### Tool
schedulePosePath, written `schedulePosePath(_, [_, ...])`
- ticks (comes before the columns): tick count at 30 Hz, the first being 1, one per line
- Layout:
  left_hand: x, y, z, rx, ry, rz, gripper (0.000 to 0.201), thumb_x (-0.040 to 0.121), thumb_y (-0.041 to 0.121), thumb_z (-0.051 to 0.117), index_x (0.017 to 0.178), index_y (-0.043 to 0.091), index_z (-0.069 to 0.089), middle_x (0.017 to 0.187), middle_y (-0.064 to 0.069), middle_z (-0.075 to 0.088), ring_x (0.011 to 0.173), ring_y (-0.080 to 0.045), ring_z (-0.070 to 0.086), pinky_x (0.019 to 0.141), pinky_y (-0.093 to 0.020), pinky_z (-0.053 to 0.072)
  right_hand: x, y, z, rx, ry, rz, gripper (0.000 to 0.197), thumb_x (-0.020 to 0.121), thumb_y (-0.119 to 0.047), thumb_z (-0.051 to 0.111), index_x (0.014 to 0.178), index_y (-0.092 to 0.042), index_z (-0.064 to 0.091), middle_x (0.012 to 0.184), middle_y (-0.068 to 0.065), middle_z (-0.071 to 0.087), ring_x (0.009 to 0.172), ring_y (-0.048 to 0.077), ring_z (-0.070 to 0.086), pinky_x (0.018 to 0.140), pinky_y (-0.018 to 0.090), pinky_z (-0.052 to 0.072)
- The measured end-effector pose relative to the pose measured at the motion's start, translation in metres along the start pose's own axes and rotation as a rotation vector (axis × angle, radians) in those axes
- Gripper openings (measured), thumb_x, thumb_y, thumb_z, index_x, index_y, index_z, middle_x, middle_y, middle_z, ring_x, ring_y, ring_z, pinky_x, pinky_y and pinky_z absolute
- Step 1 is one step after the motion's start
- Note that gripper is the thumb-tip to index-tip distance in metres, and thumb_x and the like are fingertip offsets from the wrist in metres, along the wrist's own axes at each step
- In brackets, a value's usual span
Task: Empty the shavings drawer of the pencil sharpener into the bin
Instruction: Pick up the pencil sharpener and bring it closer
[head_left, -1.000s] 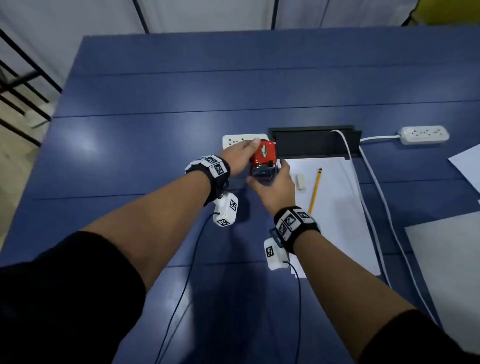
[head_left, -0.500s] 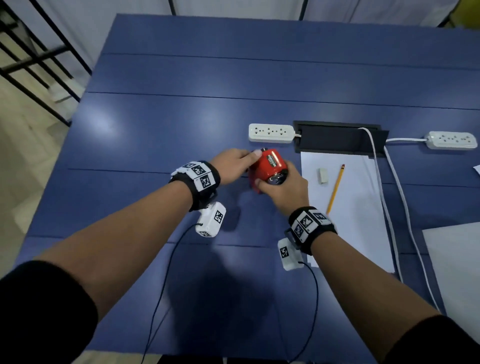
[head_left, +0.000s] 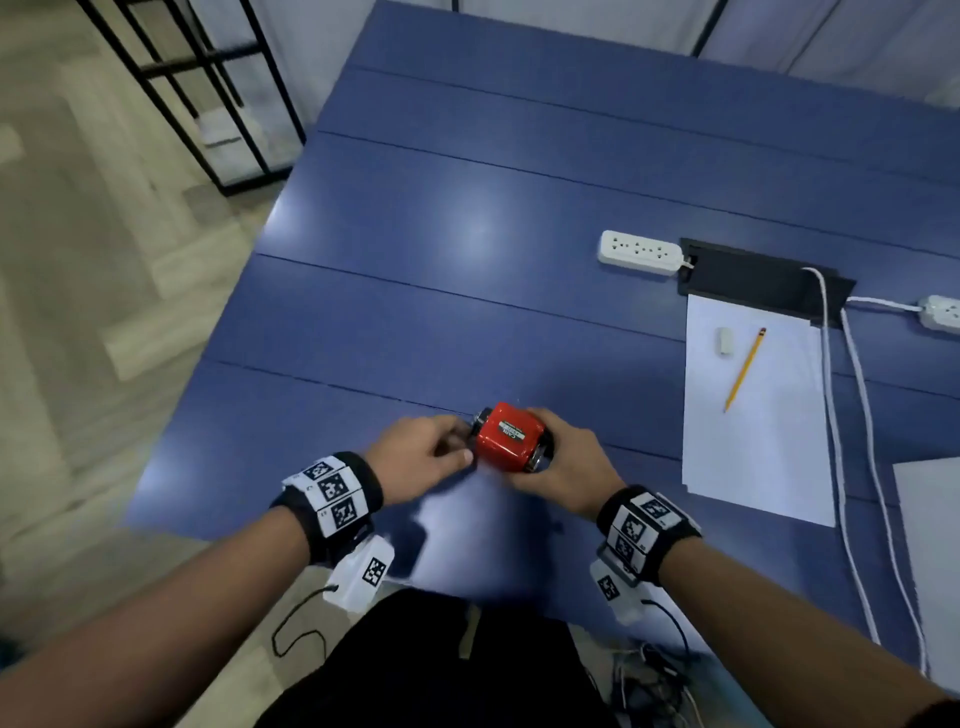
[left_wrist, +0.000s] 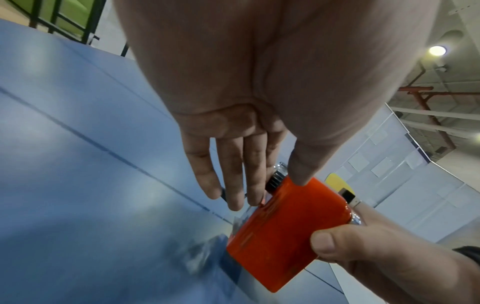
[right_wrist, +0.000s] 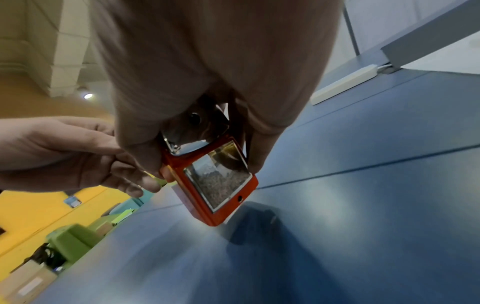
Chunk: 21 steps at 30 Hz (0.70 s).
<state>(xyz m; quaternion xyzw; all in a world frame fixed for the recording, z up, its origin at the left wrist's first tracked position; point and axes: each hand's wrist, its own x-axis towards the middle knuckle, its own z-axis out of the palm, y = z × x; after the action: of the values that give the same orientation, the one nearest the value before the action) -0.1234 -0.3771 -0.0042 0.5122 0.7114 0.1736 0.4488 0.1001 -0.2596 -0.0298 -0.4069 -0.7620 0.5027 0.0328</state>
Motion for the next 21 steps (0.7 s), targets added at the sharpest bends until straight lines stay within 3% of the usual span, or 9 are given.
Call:
schedulePosePath(5, [-0.041,-0.035,0.005,-0.034,0.031,0.02,0.038,0.086,0.047,0.062,0.119,0.029,0.065,0.099,0.014,0.077,0.087,-0.005,0.071,0.085,-0.032,0.056,-0.014,-0.011,0.037,0.007,-0.041,-0.035,0.078,0.065,-0.034,0.096,0.135,-0.035,0.062,0.109,-0.014,0.078,0.098,0.0,0.074,0.091,0.021,0.057])
schedulePosePath(9, [-0.057,-0.055,0.007,-0.05,0.049,0.048,0.042,0.085,0.049,0.061,0.121,0.029,0.064,0.101,0.013,0.076,0.084,0.008,0.067,0.083,-0.022,0.054,-0.015,-0.015,0.056,-0.017,-0.072,-0.041,0.08,0.065,-0.033,0.095,0.137,-0.035,0.06,0.108,-0.013,0.077,0.096,-0.001,0.074,0.088,0.013,0.054])
schedulePosePath(12, [-0.061,-0.067,0.015,-0.085,0.068,0.05,0.045,0.087,0.043,0.064,0.129,0.027,0.06,0.108,0.011,0.075,0.098,-0.002,0.069,0.089,-0.026,0.055,-0.013,-0.014,0.064,-0.028,-0.065,-0.035,0.082,0.065,-0.03,0.096,0.138,-0.036,0.059,0.111,-0.012,0.076,0.099,0.001,0.074,0.09,0.014,0.055])
schedulePosePath(17, [-0.066,-0.074,0.031,-0.127,0.113,0.026,0.053,0.089,0.035,0.068,0.139,0.024,0.055,0.113,0.011,0.072,0.104,-0.007,0.069,0.091,-0.023,0.053,-0.013,-0.011,0.064,-0.063,-0.094,-0.042,0.085,0.068,-0.033,0.096,0.142,-0.037,0.054,0.117,-0.017,0.072,0.103,-0.005,0.07,0.091,0.011,0.051])
schedulePosePath(21, [-0.068,-0.08,0.047,-0.094,0.124,-0.017,0.054,0.089,0.043,0.067,0.139,0.028,0.054,0.125,0.011,0.07,0.108,-0.006,0.067,0.095,-0.031,0.055,-0.01,-0.007,0.059,-0.094,-0.144,-0.045,0.106,0.065,-0.042,0.098,0.154,-0.032,0.04,0.136,-0.015,0.062,0.115,0.0,0.064,0.095,0.001,0.04])
